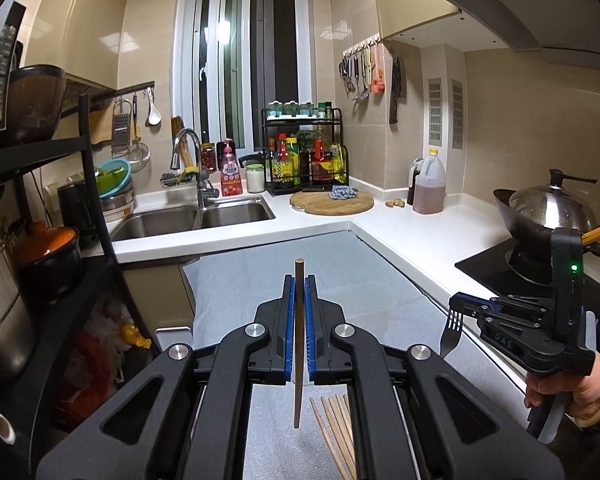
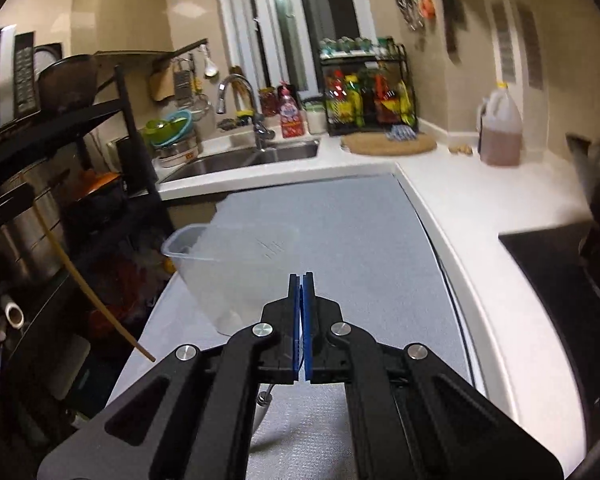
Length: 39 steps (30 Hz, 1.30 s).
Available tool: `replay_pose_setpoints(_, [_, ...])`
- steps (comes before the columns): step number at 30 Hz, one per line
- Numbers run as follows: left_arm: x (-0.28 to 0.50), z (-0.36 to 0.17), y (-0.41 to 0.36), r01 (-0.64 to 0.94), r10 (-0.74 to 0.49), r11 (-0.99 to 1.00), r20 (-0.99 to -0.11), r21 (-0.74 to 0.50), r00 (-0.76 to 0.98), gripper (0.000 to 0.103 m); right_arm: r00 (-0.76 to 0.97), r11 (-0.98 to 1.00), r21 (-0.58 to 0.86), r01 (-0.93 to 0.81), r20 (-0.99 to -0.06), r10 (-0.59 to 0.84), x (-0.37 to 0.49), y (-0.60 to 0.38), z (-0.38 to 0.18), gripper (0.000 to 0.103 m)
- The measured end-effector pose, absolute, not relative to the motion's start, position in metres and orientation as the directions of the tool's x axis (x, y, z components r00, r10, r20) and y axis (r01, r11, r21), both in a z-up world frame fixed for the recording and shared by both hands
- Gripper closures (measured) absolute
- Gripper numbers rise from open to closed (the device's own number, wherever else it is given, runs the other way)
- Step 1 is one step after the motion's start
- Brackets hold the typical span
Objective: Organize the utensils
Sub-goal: 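Lower the chopstick into the clear container and open the left tool while the right tool drops the fork in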
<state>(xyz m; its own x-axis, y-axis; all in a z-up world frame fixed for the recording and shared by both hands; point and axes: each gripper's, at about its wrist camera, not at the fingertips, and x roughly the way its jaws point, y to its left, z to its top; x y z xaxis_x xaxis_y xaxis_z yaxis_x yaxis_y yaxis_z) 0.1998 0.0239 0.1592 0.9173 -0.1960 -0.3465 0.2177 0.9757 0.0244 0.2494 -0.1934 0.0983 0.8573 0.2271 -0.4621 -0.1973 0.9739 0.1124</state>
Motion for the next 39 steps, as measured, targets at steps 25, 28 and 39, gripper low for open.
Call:
replay_pose_setpoints(25, [0.249, 0.248, -0.008, 0.249, -0.237, 0.968, -0.179, 0.045, 0.955, 0.098, 0.968, 0.976, -0.140, -0.166, -0.214, 0.134, 0.293, -0.154, 0.235, 0.102])
replay_pose_setpoints(28, [0.261, 0.250, -0.010, 0.254, -0.245, 0.966, -0.168, 0.037, 0.955, 0.098, 0.971, 0.977, -0.150, -0.155, -0.205, 0.123, 0.309, -0.151, 0.234, 0.102])
replay_pose_setpoints(39, [0.310, 0.194, -0.010, 0.250, -0.246, 0.968, -0.257, -0.016, 0.934, 0.098, 0.968, 0.971, -0.189, -0.149, -0.228, 0.104, 0.346, -0.143, 0.187, 0.102])
